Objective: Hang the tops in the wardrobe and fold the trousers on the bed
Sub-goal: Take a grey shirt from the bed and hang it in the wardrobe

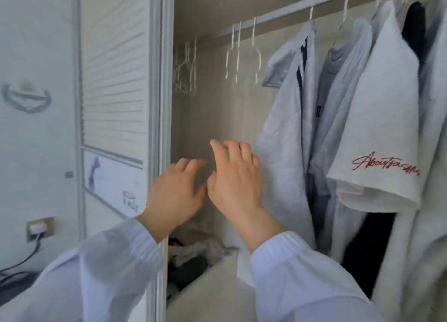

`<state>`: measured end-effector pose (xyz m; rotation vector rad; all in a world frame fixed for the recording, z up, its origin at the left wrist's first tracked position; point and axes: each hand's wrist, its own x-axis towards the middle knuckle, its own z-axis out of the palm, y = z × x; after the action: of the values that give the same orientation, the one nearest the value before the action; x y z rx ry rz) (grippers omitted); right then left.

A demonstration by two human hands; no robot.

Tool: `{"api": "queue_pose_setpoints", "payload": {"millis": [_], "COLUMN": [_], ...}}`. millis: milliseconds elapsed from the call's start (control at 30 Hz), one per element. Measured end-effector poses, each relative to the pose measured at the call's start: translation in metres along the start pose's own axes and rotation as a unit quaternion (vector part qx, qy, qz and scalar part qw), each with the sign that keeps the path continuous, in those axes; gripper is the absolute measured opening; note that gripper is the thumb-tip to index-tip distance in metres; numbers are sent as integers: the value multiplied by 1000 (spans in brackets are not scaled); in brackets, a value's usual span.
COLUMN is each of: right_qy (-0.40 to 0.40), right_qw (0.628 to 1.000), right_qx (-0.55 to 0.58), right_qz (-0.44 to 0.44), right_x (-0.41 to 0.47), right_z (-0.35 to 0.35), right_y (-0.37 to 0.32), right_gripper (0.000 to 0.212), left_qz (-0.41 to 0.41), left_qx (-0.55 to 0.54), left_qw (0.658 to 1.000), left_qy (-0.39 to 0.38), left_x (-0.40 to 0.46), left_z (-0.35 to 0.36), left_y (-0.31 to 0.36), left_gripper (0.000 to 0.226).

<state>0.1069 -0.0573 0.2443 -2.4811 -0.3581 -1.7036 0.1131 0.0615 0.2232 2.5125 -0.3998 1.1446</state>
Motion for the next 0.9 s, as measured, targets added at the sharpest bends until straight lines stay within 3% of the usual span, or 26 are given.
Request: {"api": "queue_pose_setpoints", "payload": {"millis": [100,267,467,633,767,900], "right_qy": [-54,-116,-225,-246,-233,-288], "right_qw": [994,971,894,792,680,563], "right_qx": [87,197,361,499,613,655], "right_qz": [-29,-72,-136,-249,-328,-413], "right_x": [-45,-112,-194,-262,-327,-396], "right_z": [-2,-20,-83,-156,-227,-299], "right_y": [-68,-177,-320,-437,-507,-550], "right_gripper": [51,52,44,45,40,37], "left_qz": [-25,-87,-257,-417,-563,-684], "left_qx": [112,234,329,406,451,434], "left_qw": [993,968,907,812,692,584], "left_qy": [-3,-22,-56,-34,21,54], "left_x": [-58,-166,-347,-488,-595,-680], "left_z": [-44,-123,-248,-341,-380,-390], "left_y": [-43,-101,-122,-99,-48,6], "left_gripper": [49,47,42,43,40,40]}}
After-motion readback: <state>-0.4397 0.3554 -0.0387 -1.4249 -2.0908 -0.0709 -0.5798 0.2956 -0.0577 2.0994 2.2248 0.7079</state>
